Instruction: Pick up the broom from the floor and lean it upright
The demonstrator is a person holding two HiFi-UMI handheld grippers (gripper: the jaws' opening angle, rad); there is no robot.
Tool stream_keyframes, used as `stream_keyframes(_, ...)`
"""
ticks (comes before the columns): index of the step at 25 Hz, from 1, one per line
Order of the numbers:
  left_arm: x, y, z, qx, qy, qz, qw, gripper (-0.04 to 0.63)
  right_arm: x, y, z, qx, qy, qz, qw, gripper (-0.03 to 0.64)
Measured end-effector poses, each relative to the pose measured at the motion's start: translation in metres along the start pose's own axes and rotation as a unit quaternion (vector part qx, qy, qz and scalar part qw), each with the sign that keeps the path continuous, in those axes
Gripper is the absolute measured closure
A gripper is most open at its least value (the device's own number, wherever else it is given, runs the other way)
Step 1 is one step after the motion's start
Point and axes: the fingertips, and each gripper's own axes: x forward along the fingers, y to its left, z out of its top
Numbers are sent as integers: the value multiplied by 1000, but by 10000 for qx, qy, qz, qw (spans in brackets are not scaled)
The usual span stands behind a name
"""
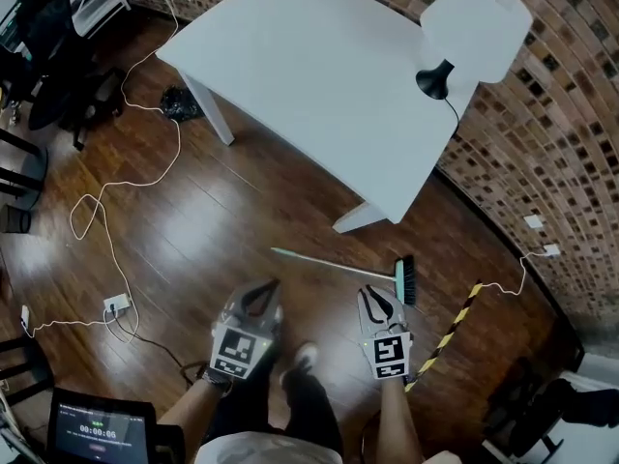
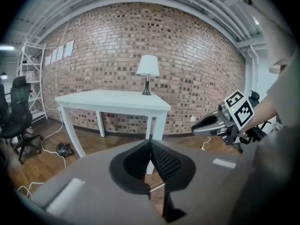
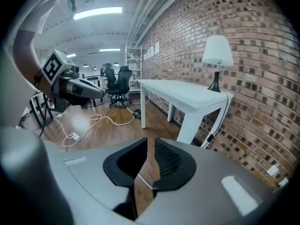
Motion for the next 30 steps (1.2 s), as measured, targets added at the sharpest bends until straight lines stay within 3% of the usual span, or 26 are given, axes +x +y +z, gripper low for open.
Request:
stream_keyframes(5,41,14,-50,-310,215,5,9993,600,69,5,-39,83,354,367,9987,554)
stream_keyframes(12,100,56,-135,-662,528,391,9956,600,142,5,-99,764,369,376,9957,554)
stream_keyframes(17,133,62,-191,-758,683,315,9943,600,181,13,-147,1117,399,328,9924,555)
stream_keyframes(26,200,58,-294,-856,916,85,9921,600,272,19,-237,987,785,576,9903,552)
stream_keyframes(30,233,68,-352,-897,1015,53,9908,600,322,34,-287,660,1024,845,9890,533)
